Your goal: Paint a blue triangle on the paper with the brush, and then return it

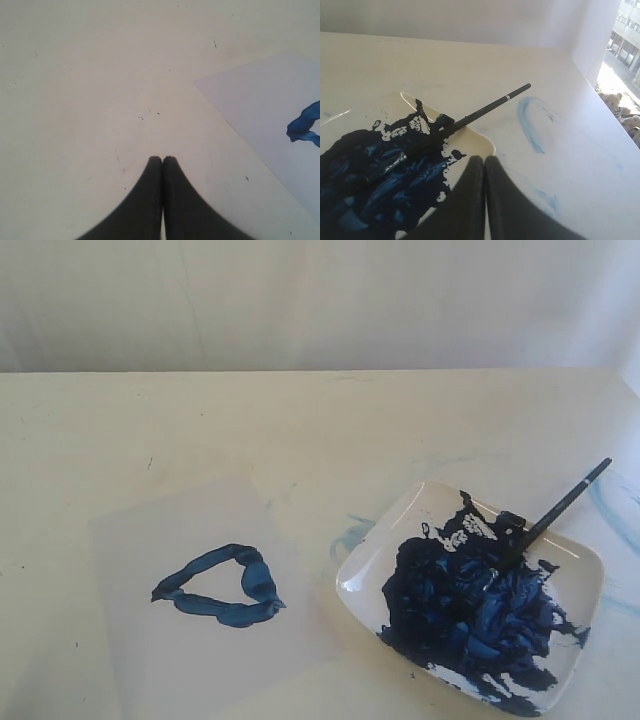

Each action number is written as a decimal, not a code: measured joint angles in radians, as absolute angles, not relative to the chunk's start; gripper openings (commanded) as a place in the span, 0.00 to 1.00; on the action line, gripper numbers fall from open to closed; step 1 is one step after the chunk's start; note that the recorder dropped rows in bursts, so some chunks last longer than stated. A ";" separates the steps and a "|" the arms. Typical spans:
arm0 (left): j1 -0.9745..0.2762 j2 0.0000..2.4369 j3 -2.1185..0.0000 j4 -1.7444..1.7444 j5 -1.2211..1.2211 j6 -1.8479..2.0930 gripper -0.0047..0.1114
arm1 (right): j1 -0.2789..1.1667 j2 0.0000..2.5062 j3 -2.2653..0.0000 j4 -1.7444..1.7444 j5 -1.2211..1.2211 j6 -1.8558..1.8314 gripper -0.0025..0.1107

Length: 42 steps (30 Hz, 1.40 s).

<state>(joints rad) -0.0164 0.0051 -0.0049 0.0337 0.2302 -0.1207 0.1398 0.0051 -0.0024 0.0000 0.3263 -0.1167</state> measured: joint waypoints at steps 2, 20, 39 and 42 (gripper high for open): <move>-0.016 0.005 -0.005 0.034 0.225 -0.121 0.04 | 0.140 0.005 -0.002 0.000 0.326 -0.117 0.02; -0.016 0.005 -0.005 0.034 0.210 -0.121 0.04 | 0.140 0.005 -0.002 0.000 0.326 -0.117 0.02; -0.016 0.005 -0.005 0.034 0.208 -0.121 0.04 | 0.140 0.005 -0.002 0.000 0.326 -0.118 0.02; -0.016 0.005 -0.005 0.034 0.208 -0.121 0.04 | 0.140 0.005 -0.002 0.000 0.326 -0.118 0.02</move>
